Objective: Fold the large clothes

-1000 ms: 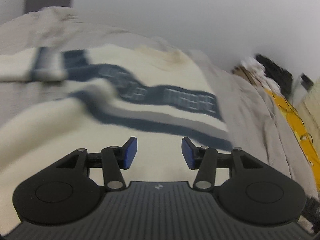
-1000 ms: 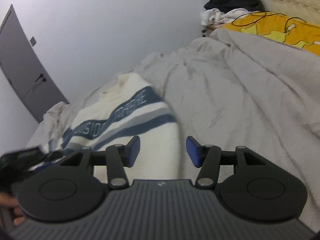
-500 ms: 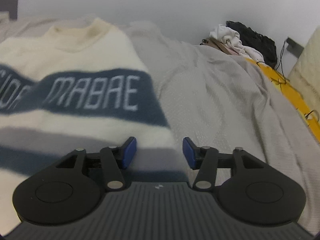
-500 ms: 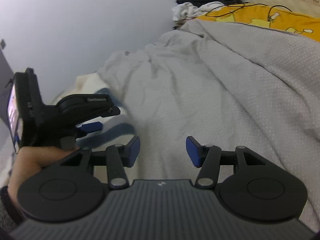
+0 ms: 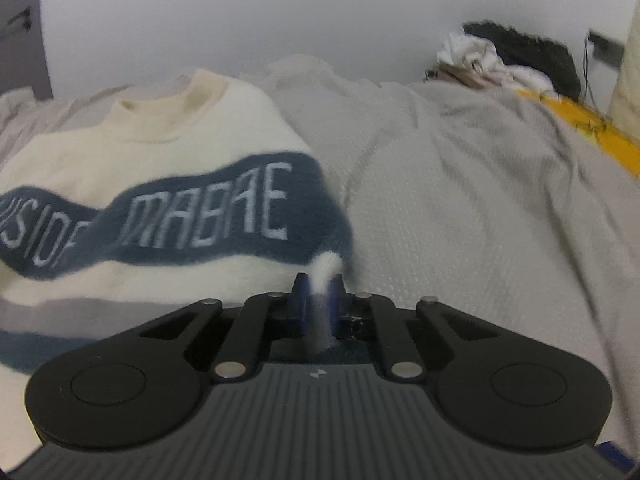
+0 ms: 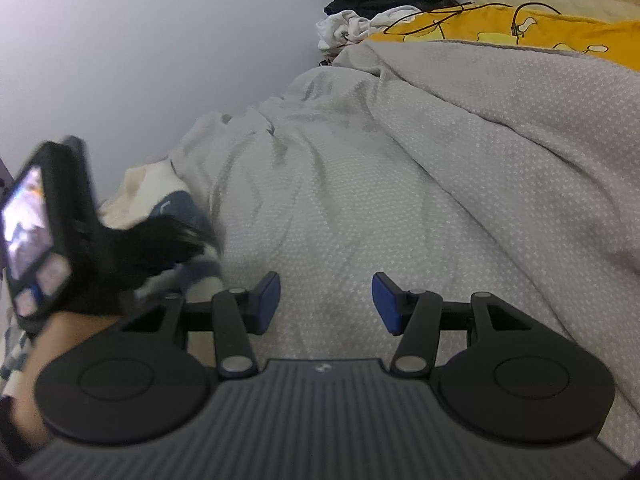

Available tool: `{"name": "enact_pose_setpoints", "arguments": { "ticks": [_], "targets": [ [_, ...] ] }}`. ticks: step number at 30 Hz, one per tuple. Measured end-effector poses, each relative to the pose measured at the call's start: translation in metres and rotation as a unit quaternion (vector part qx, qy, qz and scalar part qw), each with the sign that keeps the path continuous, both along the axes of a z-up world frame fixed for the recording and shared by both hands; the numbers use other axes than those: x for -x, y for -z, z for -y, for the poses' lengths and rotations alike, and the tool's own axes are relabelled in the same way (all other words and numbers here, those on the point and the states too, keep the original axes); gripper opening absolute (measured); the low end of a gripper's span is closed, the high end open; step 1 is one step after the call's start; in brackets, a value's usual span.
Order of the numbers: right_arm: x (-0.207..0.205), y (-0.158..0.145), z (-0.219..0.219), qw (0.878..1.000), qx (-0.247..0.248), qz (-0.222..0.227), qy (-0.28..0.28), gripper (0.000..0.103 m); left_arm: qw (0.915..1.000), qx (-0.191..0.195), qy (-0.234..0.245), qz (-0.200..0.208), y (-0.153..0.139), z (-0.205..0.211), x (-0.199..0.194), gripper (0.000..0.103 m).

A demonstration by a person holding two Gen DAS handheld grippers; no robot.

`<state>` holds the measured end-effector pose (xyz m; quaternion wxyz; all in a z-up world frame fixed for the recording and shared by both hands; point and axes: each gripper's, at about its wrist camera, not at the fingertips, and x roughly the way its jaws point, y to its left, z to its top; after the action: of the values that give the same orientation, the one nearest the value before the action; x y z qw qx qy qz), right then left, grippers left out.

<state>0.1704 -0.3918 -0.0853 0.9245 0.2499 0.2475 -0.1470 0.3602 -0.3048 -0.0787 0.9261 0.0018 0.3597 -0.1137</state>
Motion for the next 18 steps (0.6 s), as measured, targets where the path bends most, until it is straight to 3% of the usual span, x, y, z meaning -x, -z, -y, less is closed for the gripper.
{"name": "enact_pose_setpoints", "arguments": {
  "ticks": [10, 18],
  "targets": [
    [-0.001, -0.002, -0.023, 0.999, 0.032, -0.008, -0.036, 0.055, 0.9943, 0.095, -0.047, 0.011, -0.062, -0.127, 0.015, 0.011],
    [-0.009, -0.005, -0.06, 0.992, 0.069, -0.011, -0.103, 0.054, 0.9844, 0.14, -0.103, -0.026, -0.032, -0.237, 0.018, 0.011]
  ]
}}
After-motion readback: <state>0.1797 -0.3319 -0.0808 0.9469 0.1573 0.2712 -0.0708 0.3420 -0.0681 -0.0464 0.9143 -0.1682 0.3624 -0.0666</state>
